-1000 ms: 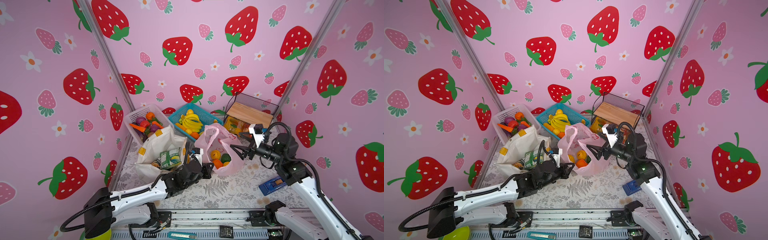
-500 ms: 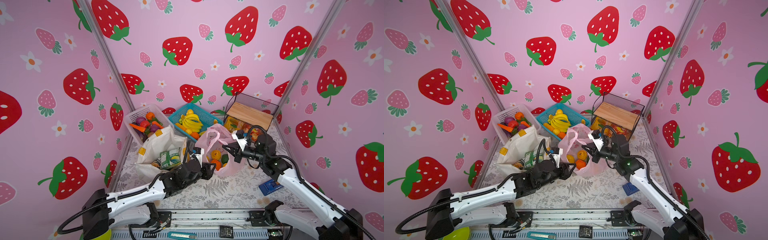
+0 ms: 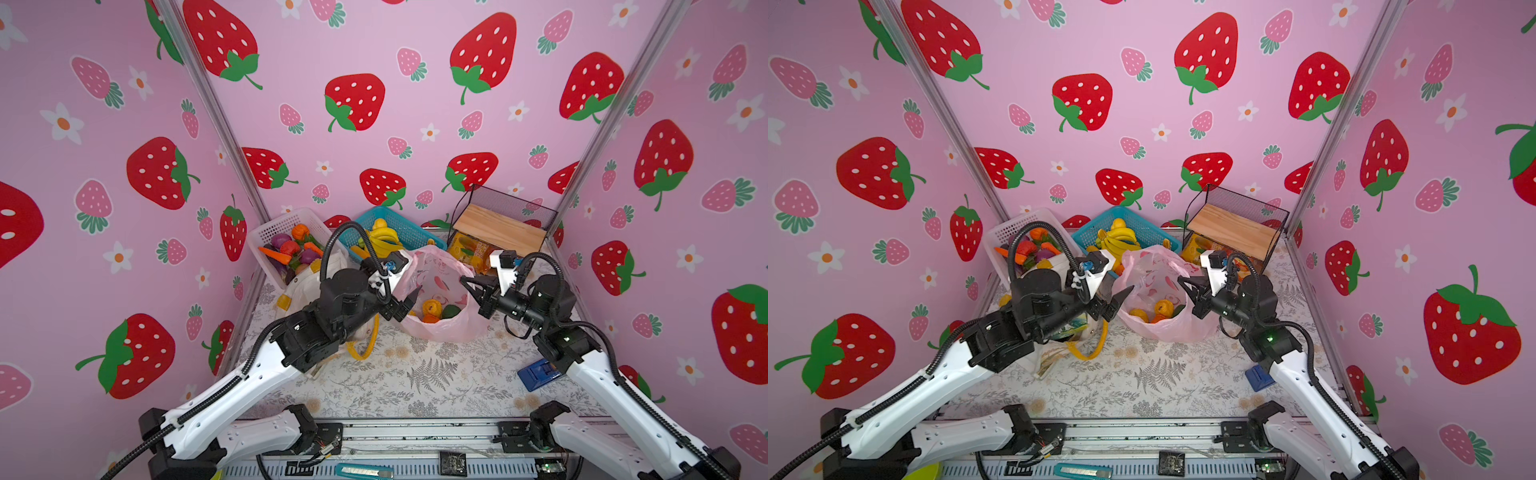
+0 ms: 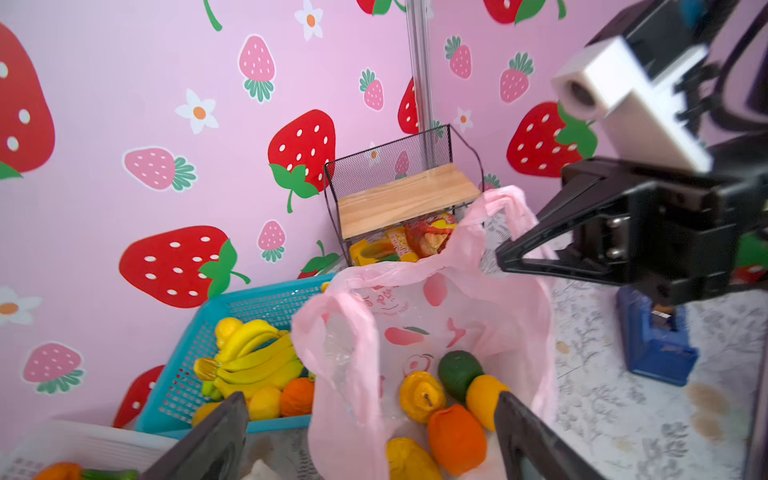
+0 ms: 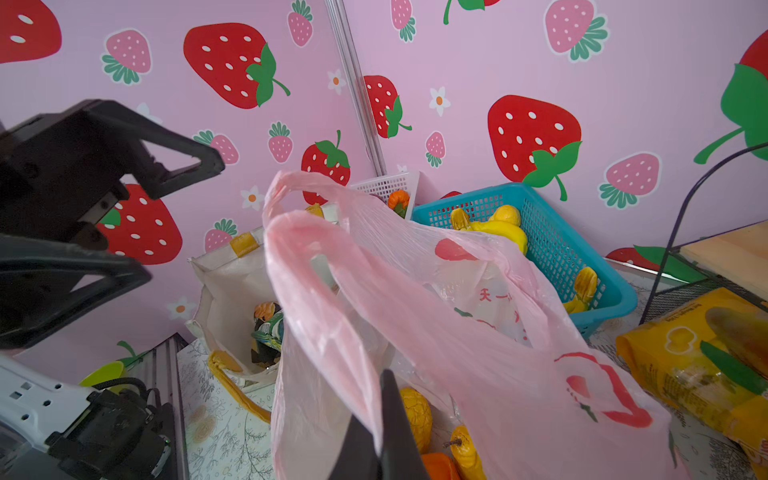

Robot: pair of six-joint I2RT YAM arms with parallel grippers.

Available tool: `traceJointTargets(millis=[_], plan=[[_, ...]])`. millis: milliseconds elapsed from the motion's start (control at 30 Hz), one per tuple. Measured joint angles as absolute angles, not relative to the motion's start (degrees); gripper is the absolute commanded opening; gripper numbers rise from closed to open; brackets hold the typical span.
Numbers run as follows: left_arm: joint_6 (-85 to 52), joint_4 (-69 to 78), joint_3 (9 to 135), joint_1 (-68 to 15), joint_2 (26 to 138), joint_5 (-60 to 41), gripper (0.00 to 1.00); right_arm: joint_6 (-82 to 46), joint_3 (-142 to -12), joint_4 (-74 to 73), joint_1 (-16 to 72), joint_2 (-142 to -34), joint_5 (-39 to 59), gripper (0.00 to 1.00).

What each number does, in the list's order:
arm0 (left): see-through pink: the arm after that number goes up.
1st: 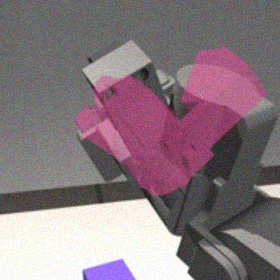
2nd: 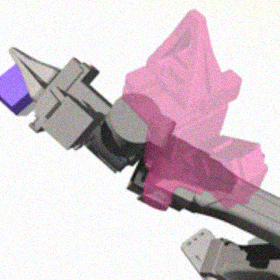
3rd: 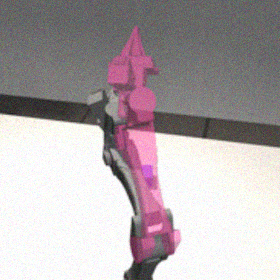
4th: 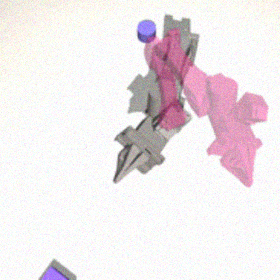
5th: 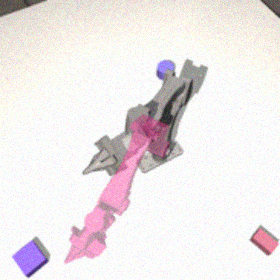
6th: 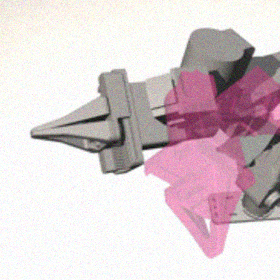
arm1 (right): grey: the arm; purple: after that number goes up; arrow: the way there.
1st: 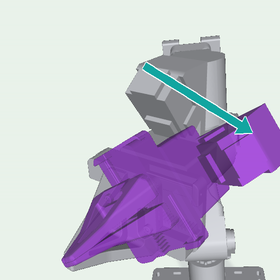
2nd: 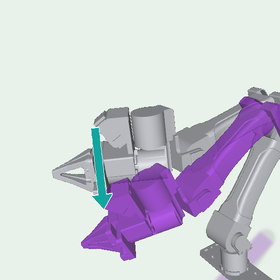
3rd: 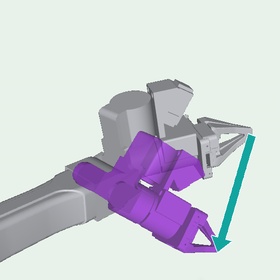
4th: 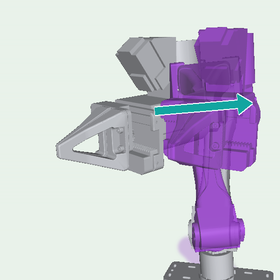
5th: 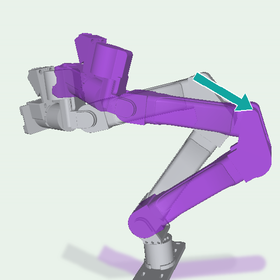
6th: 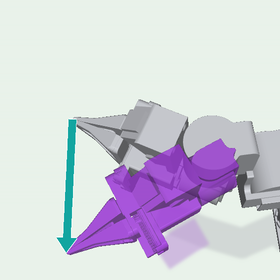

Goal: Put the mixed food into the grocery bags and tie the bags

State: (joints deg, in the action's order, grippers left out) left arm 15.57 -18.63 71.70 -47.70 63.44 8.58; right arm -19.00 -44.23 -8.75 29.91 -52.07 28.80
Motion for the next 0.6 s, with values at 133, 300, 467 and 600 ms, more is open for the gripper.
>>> traceJointTargets(millis=[133,300,467,600], plan=[[22.74,-26.52,78.32,-40.60,70.02,0.69,0.91,-19.51,-44.23,-8.75,29.82,-52.07,28.84,0.00],[28.73,-32.71,84.23,-35.38,75.07,-10.61,0.92,-19.66,-44.23,-8.73,29.47,-52.07,28.84,0.00],[32.91,-36.12,90.08,-33.12,79.96,-17.78,0.89,-19.77,-44.23,-8.73,29.34,-52.07,28.97,0.00],[35.27,-38.50,95.90,-30.81,85.32,-23.00,0.78,-19.86,-44.23,-8.73,29.34,-52.07,28.97,0.00]])
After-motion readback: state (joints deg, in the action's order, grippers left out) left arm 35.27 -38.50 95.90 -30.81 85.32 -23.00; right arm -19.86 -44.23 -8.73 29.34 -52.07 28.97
